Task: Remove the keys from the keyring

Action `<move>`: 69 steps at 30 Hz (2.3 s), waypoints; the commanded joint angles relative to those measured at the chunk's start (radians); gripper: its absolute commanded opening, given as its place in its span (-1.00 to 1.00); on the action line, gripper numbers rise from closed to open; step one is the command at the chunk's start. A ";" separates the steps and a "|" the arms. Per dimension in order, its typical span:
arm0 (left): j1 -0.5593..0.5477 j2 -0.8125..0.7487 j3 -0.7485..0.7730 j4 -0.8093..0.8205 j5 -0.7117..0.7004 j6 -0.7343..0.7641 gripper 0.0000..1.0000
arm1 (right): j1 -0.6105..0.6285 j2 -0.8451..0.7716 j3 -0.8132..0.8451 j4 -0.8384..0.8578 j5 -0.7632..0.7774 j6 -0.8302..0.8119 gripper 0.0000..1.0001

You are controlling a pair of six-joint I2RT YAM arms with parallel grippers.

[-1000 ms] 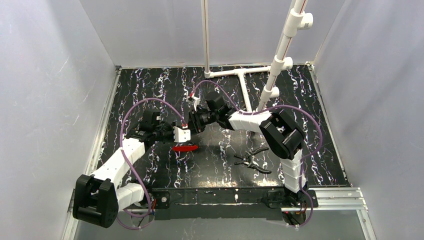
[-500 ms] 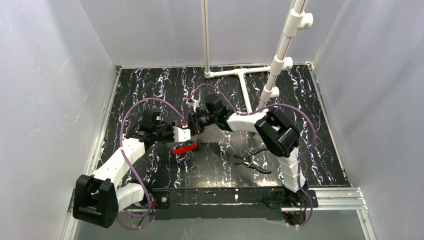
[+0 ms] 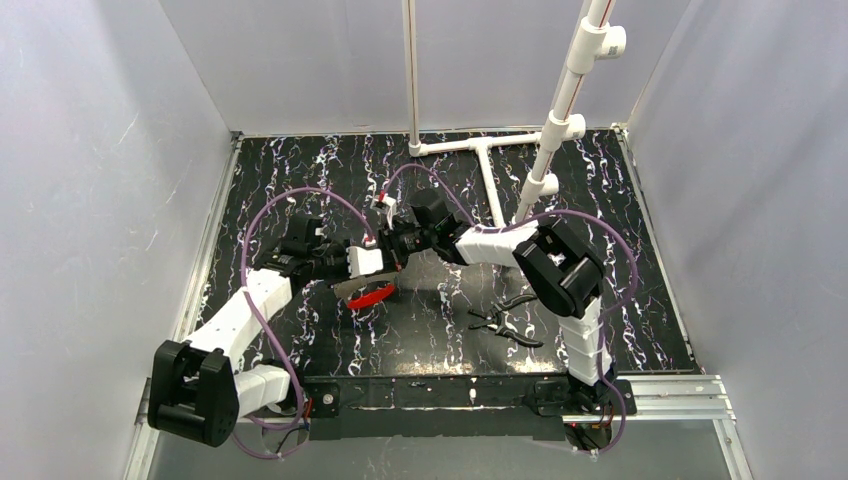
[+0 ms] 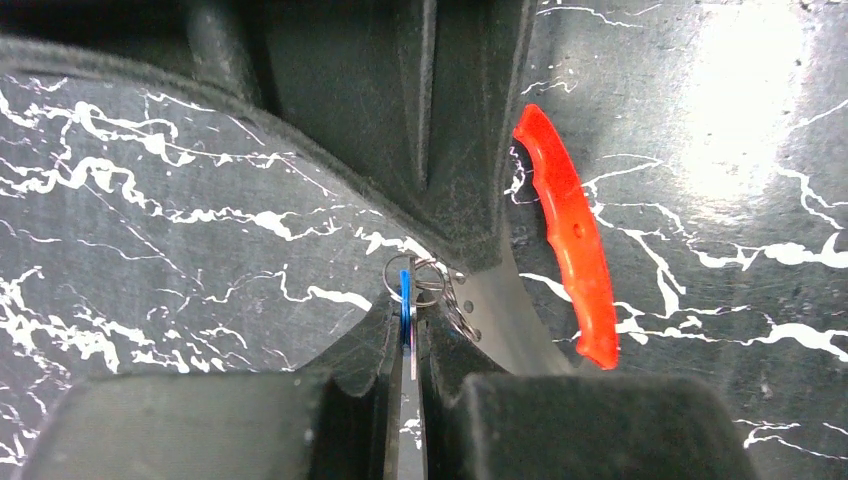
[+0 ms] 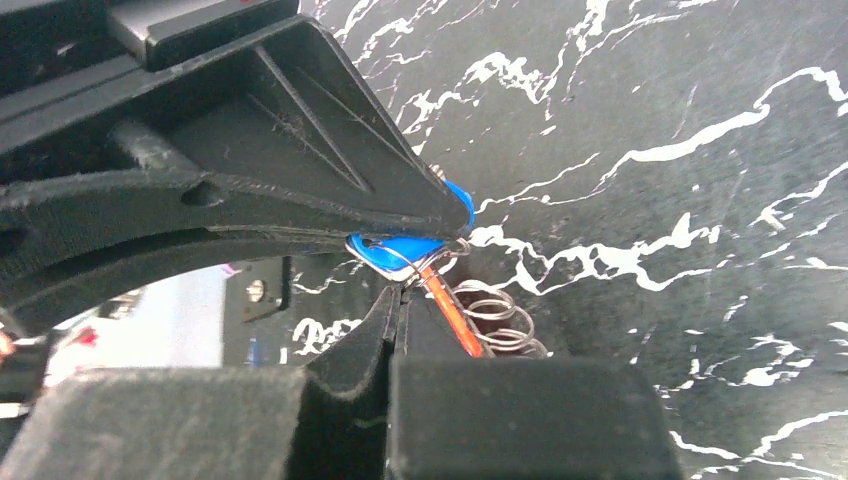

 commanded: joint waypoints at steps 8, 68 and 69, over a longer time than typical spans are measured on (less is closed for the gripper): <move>0.013 0.031 0.082 -0.056 0.045 -0.133 -1.00 | 0.016 -0.086 -0.163 0.133 0.102 -0.323 -0.97; 0.041 -0.037 0.045 -0.181 0.246 -0.007 -1.00 | 0.039 -0.107 0.209 -0.564 0.010 -0.731 -0.01; 0.041 -0.037 0.044 -0.180 0.246 -0.008 -1.00 | 0.041 -0.103 0.215 -0.562 0.006 -0.723 -0.01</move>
